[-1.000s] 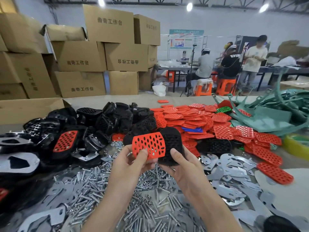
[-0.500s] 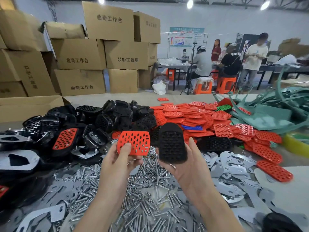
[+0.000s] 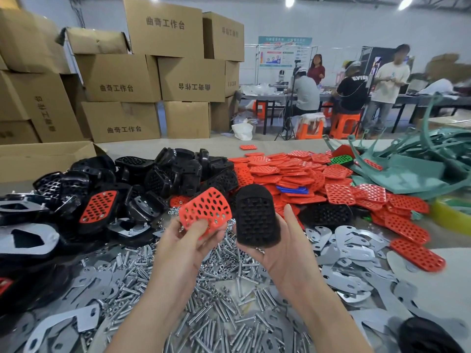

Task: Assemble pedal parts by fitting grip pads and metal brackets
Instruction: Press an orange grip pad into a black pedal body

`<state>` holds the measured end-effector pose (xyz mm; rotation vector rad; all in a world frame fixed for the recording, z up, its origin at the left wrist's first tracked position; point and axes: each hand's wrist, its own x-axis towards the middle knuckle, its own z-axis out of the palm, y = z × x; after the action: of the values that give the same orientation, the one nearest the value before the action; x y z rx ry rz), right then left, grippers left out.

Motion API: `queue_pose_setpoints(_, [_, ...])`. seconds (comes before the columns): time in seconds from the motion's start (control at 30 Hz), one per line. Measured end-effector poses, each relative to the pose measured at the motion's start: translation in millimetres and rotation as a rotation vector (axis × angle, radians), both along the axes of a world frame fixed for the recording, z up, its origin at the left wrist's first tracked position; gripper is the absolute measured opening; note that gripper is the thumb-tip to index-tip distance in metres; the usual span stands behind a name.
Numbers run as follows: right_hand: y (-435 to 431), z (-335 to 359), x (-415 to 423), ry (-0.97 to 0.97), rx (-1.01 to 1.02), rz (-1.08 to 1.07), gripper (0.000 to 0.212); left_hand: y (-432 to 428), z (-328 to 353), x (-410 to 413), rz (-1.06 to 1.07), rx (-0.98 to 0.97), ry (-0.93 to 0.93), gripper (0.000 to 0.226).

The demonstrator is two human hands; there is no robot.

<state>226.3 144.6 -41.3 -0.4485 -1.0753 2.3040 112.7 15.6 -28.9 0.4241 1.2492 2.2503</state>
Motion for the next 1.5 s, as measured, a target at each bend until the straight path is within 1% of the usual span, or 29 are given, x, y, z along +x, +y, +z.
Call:
queue_pose_setpoints(0.07, [-2, -1, -1, 0.002, 0.001, -0.004, 0.058, 1, 1, 1, -0.012, -0.022, -0.008, 0.015])
queue_pose_setpoints(0.13, [-3, -3, -2, 0.014, -0.004, -0.017, 0.056, 2, 0, 3, -0.002, -0.067, 0.028, 0.017])
queue_pose_setpoints(0.3, [-6, -8, -7, 0.003, 0.027, -0.070, 0.038, 6, -6, 8, -0.066, -0.049, 0.064, 0.040])
queue_pose_setpoints(0.33, [-7, -9, -7, 0.009, 0.039, -0.066, 0.037, 6, -7, 9, -0.072, -0.050, 0.062, 0.040])
queue_pose_setpoints(0.43, [-9, -10, -9, 0.031, 0.062, -0.045, 0.037, 8, -10, 13, -0.056, -0.080, 0.080, 0.026])
queue_pose_setpoints(0.57, [-14, -9, -13, 0.055, 0.023, -0.043, 0.054, 8, -10, 21, -0.025, -0.221, 0.280, 0.027])
queue_pose_setpoints(0.67, [-18, -10, -13, 0.031, 0.078, -0.026, 0.055, 8, -10, 27, 0.041, -0.276, 0.362, 0.021])
queue_pose_setpoints(0.77, [-20, -11, -12, 0.019, 0.132, -0.033, 0.054, 8, -11, 29, 0.116, -0.315, 0.386, 0.023])
queue_pose_setpoints(0.9, [-21, -10, -13, -0.009, 0.208, -0.044, 0.049, 8, -12, 27, 0.152, -0.392, 0.430, 0.026])
queue_pose_setpoints(0.97, [-23, -10, -13, -0.007, 0.204, -0.050, 0.048, 7, -13, 26, 0.171, -0.400, 0.454, 0.026])
queue_pose_setpoints(1.03, [-23, -10, -12, 0.010, 0.175, -0.048, 0.041, 6, -12, 25, 0.171, -0.433, 0.486, 0.030])
queue_pose_setpoints(1.1, [-24, -8, -12, 0.013, 0.152, -0.051, 0.040, 5, -12, 25, 0.136, -0.421, 0.490, 0.033])
queue_pose_setpoints(1.2, [-27, -6, -12, -0.009, 0.132, -0.050, 0.050, 7, -12, 26, 0.012, -0.347, 0.447, 0.024])
queue_pose_setpoints(1.27, [-30, -5, -10, -0.018, 0.137, -0.038, 0.051, 8, -13, 27, -0.041, -0.299, 0.441, 0.024])
queue_pose_setpoints(1.4, [-31, -4, -6, -0.040, 0.186, -0.041, 0.052, 6, -13, 30, -0.073, -0.256, 0.477, 0.027])
queue_pose_setpoints(1.5, [-31, -4, -7, -0.051, 0.207, -0.053, 0.054, 5, -11, 29, -0.090, -0.236, 0.469, 0.025])
